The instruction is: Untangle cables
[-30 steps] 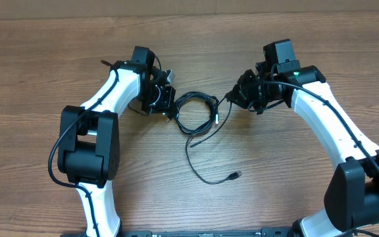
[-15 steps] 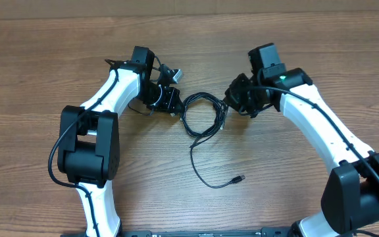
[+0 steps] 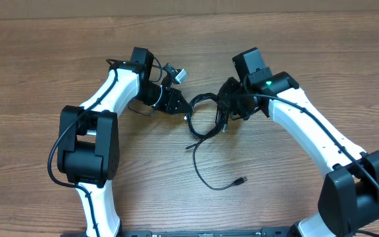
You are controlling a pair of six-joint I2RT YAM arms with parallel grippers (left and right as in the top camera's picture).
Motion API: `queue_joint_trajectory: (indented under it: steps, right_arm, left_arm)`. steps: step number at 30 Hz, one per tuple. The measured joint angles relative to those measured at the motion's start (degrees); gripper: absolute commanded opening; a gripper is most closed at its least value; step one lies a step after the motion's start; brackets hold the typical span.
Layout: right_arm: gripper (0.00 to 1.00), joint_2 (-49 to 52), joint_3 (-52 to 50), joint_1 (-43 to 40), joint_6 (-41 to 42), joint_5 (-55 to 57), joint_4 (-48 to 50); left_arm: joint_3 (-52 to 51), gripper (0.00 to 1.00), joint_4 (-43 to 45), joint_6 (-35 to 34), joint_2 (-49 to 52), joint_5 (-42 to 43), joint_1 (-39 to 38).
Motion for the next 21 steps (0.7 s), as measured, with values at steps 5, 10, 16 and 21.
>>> queue_joint_trajectory:
  steps: [5,10,16,21]
  right_arm:
    - [0.09,1.6,0.0,2.9,0.0,0.3,-3.5]
    - [0.39,5.1,0.0,5.6,-0.3,0.4,-4.3]
    - [0.62,5.6,-0.1,6.0,-0.2,0.7,-7.2]
    - [0.63,5.6,-0.1,6.3,-0.3,0.8,-9.9]
  left_arm:
    - [0.0,0.04,0.0,0.0,0.0,0.0,0.0]
    - [0.0,0.04,0.0,0.0,0.0,0.0,0.0]
    - [0.0,0.04,0.0,0.0,0.0,0.0,0.0]
    - [0.0,0.04,0.2,-0.3,0.0,-0.5,0.0]
